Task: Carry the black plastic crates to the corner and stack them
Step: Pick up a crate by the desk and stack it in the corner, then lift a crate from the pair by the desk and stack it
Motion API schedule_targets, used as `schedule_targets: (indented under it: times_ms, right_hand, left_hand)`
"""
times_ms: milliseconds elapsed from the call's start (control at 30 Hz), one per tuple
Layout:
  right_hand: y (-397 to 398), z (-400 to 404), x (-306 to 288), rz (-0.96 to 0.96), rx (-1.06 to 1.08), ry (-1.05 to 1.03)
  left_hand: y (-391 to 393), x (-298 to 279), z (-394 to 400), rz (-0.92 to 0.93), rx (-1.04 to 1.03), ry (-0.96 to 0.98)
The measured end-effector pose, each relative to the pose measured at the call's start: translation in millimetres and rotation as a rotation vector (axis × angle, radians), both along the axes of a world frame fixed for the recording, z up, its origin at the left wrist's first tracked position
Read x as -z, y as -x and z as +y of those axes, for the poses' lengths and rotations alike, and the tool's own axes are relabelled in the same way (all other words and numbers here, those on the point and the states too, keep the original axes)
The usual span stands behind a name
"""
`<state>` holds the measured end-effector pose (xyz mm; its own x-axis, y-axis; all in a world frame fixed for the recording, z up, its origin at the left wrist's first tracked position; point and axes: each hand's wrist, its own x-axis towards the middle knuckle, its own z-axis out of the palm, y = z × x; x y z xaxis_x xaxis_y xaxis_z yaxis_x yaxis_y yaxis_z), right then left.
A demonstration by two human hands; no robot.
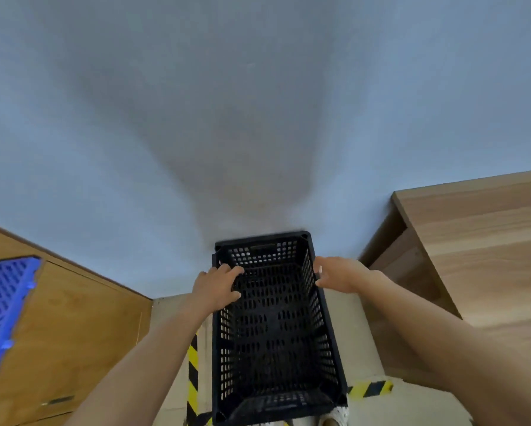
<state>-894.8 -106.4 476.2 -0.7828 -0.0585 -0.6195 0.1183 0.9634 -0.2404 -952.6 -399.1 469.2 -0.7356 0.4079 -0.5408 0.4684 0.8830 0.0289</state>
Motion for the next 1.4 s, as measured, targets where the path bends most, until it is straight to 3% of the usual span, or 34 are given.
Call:
schedule_targets:
  times_ms: [400, 600, 733, 933, 1167, 1400]
  right_hand:
    - [-71, -59, -61, 0.133, 0.199, -0.119]
    - [-145, -34, -90, 0.163, 0.442, -0.149]
    - [-222, -9, -103, 0.153, 0.656, -0.162]
    - [-365, 4, -118, 0.063, 0.993, -0.193]
    - [-572, -38, -129, -0.012, 1.406, -0.205]
    - [-770, -129, -140, -0.149, 1.645, -0.201]
  left_hand:
    - [7, -62, 19, 0.072, 0.432, -0.048]
    - [-11, -75, 67, 0.089, 0.693, 0.032]
    - [-52, -100, 135, 0.173, 0.917, -0.043]
    - [-163, -125, 232, 0.196, 1.216, -0.159]
    - [-353, -143, 300, -0.087, 1.509, -0.215]
    - [-575, -170, 284, 0.098, 1.895, -0.235]
